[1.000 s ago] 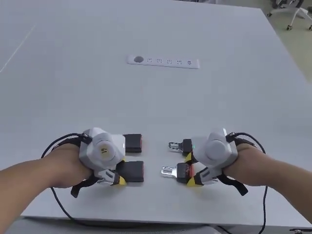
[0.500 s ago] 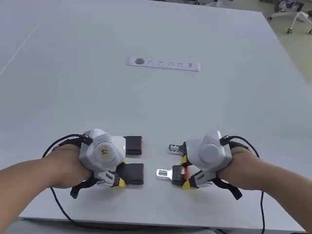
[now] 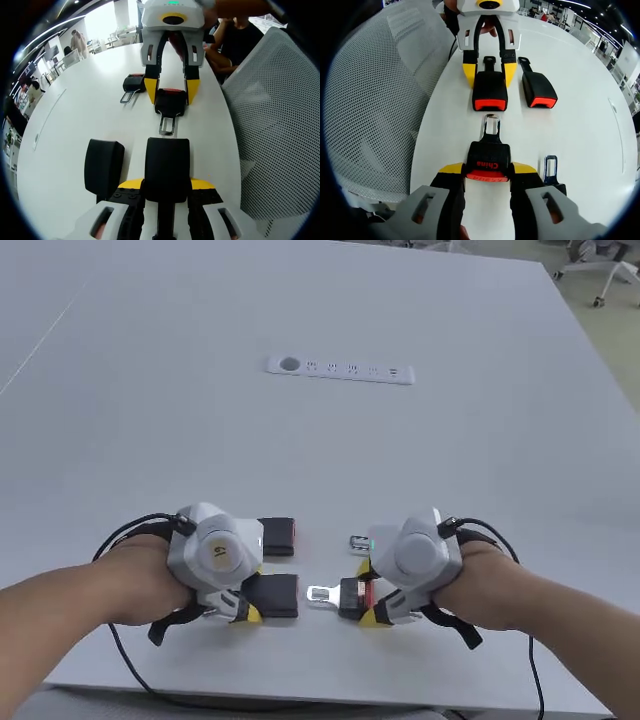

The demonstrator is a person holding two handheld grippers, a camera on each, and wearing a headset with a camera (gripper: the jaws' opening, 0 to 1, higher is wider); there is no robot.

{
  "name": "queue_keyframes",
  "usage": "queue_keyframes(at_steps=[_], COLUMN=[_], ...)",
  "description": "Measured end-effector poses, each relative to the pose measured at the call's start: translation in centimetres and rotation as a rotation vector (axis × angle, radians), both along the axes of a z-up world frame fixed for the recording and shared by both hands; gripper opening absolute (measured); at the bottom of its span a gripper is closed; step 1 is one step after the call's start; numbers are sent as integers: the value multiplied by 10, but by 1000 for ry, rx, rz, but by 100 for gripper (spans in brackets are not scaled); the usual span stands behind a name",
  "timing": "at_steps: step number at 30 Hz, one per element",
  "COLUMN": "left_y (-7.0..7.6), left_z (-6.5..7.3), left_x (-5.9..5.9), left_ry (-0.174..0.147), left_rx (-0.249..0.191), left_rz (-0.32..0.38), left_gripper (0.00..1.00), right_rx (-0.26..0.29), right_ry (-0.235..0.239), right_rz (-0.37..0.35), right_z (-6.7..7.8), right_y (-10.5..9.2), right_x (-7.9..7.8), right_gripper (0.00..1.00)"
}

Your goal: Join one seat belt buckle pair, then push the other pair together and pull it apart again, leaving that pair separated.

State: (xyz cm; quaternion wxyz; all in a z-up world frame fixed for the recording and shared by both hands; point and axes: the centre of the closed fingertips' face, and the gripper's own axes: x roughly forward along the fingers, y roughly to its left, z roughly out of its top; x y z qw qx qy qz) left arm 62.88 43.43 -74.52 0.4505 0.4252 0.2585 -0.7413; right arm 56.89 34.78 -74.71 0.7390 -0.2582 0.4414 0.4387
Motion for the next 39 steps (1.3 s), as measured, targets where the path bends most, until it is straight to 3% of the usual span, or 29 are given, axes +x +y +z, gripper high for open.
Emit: queue_keyframes(at_steps=[16,27,39], left_y=[0,0,1], left_z=[0,0,0], left_x=[0,0,-1], left_ry=[-4,0,-9], left_rx=[6,2,11], left_rz=[1,0,-44], left_gripper=[33,33,32], right_rx=[-15,-5,-22], right_ry=[-8,-4,12], right_rz=[45,18,34], right_z=[2,1,0], right_y=[12,21,22], right_x=[8,12,17], right_gripper=[33,32,31])
